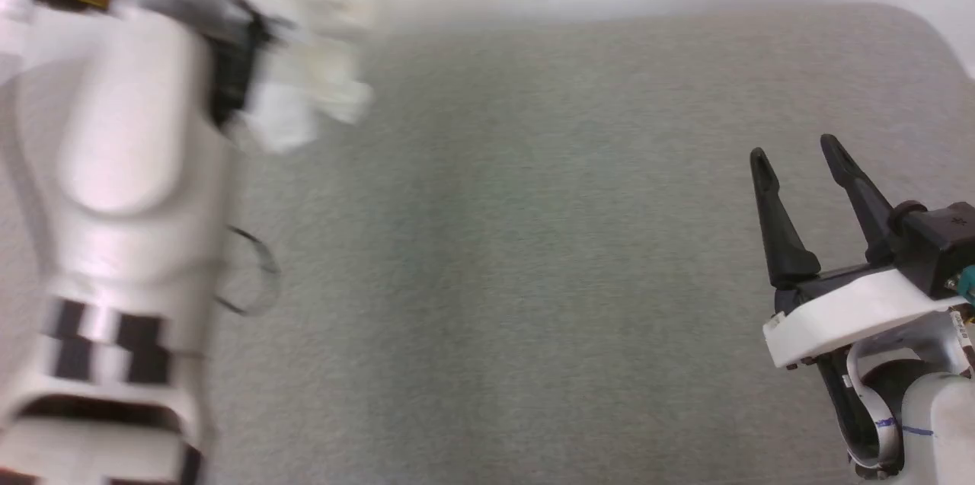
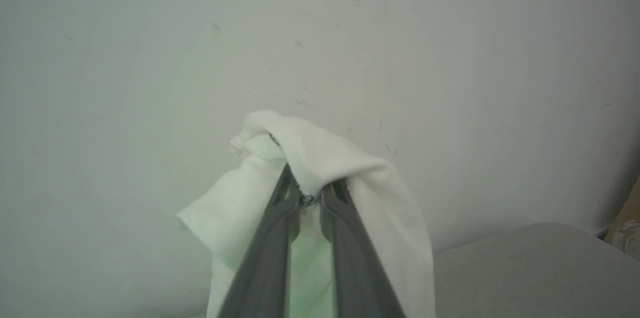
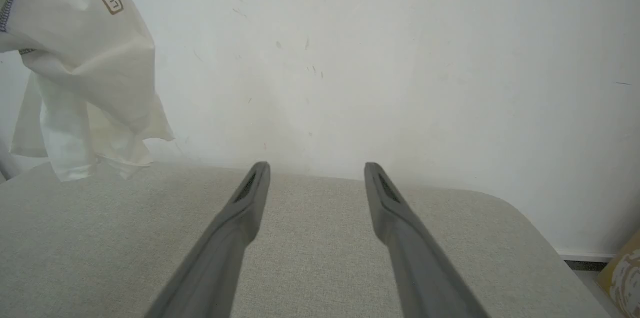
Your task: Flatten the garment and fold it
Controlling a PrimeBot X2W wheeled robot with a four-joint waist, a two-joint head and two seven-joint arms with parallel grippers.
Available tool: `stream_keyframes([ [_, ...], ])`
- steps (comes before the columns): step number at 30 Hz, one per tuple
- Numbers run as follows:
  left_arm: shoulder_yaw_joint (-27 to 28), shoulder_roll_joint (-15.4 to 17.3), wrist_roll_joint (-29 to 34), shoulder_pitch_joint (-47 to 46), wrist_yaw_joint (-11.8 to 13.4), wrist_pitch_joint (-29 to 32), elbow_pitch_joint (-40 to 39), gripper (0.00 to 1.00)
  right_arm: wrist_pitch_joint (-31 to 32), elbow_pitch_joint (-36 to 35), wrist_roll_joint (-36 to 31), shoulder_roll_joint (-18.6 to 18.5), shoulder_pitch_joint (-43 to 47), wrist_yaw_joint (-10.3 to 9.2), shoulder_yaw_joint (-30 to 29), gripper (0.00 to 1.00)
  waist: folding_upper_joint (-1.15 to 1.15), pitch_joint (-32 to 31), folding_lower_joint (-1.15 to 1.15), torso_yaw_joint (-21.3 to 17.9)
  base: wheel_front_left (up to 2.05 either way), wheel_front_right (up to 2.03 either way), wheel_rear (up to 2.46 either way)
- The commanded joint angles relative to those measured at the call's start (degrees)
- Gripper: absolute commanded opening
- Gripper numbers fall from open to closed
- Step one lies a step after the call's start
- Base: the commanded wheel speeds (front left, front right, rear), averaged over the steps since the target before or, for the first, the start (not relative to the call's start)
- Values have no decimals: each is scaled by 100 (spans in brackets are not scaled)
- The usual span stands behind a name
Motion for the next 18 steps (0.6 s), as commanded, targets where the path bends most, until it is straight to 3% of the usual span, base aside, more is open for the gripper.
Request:
stream_keyframes([
  [1,-52,-166,-68,217,107,130,-224,0,19,-37,-34,12,46,-10,3,100,0,-139,1,-383,0,0,0],
  [5,-187,-590,-216,882,445,629,-1050,0,34,-93,-75,12,75,-10,9,100,0,-43,1,-627,0,0,0],
  [9,-416,-757,-258,1931,805,1115,-1825,0,21,-135,-88,12,147,-10,27,100,0,117,1,-747,0,0,0],
  [18,-713,-488,-177,4768,1505,1632,-3189,0,-41,-63,-3,12,206,-10,160,100,0,397,1,-695,0,0,0],
])
